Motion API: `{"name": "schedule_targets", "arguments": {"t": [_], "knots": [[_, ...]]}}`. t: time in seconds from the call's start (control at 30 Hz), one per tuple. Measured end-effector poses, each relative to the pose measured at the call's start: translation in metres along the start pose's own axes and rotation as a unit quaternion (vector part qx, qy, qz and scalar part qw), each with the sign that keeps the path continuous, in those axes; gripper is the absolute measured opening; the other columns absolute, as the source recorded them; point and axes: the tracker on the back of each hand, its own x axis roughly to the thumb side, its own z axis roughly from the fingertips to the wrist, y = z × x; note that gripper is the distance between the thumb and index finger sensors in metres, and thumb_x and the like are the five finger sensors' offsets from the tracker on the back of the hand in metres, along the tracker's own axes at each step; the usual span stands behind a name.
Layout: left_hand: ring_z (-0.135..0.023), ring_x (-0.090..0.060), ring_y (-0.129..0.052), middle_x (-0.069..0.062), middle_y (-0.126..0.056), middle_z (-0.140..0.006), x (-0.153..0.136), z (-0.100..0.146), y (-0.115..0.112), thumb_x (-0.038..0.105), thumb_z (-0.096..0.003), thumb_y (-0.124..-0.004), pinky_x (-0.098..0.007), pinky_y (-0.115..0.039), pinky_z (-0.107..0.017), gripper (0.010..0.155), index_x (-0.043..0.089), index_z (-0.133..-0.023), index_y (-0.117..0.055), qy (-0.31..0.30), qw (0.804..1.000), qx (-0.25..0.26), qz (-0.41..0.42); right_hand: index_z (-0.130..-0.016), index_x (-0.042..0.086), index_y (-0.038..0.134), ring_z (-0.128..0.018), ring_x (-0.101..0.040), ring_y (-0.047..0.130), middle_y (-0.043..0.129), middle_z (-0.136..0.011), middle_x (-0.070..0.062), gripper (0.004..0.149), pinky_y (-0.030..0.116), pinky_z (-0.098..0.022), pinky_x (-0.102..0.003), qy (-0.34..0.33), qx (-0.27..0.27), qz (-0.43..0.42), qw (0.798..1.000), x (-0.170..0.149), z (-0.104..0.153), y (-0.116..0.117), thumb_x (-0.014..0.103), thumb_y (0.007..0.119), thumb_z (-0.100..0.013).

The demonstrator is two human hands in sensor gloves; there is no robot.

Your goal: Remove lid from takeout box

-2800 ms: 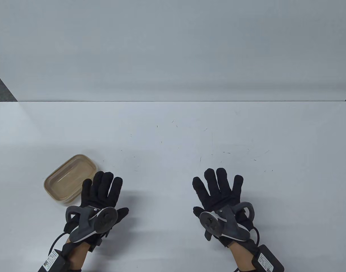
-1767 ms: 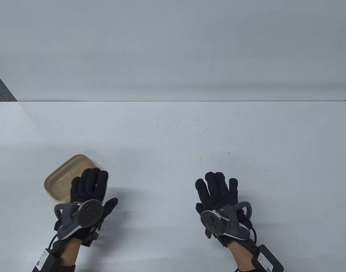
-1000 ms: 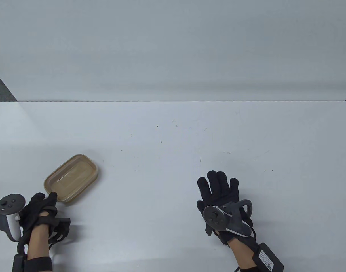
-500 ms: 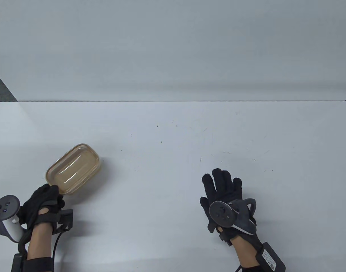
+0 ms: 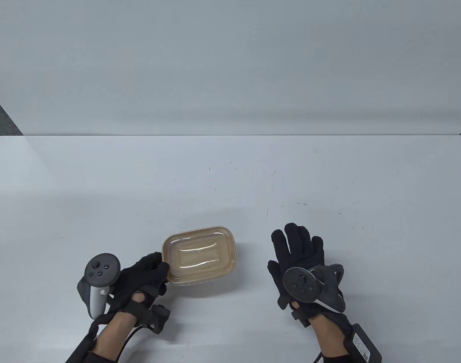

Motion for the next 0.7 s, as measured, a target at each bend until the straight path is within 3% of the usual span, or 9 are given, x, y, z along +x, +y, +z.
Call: {"name": "schedule_targets", "arguments": {"t": [0.13, 0.7], "knots": [[-0.025, -0.024, -0.108, -0.02, -0.103, -0.056, -0.002, -0.002, -0.022, 0.036, -0.0413, -0.089, -0.048, -0.092, -0.024, 0.063, -0.001, -0.091, -0.081, 0.005, 0.999, -0.045, -0.025, -0.109, 0.01, 0.045, -0.097, -0.058, 0.049, 0.036, -0.113, -0.028, 0.073, 0.047, -0.064, -0.081, 0.003, 0.002, -0.001, 1.0, -0.001, 0.0, 0.0, 0.043, 0.071, -0.049], [-0.028, -0.026, -0.109, -0.02, -0.103, -0.059, -0.009, 0.0, -0.042, 0.037, -0.0425, -0.087, -0.049, -0.092, -0.026, 0.063, 0.0, -0.093, -0.078, 0.029, 0.996, -0.067, -0.049, -0.109, 0.01, 0.045, -0.097, -0.058, 0.049, 0.037, -0.113, -0.028, 0.073, 0.048, -0.063, -0.081, 0.007, 0.023, 0.016, 1.0, -0.001, 0.001, 0.006, 0.043, 0.071, -0.049]]}}
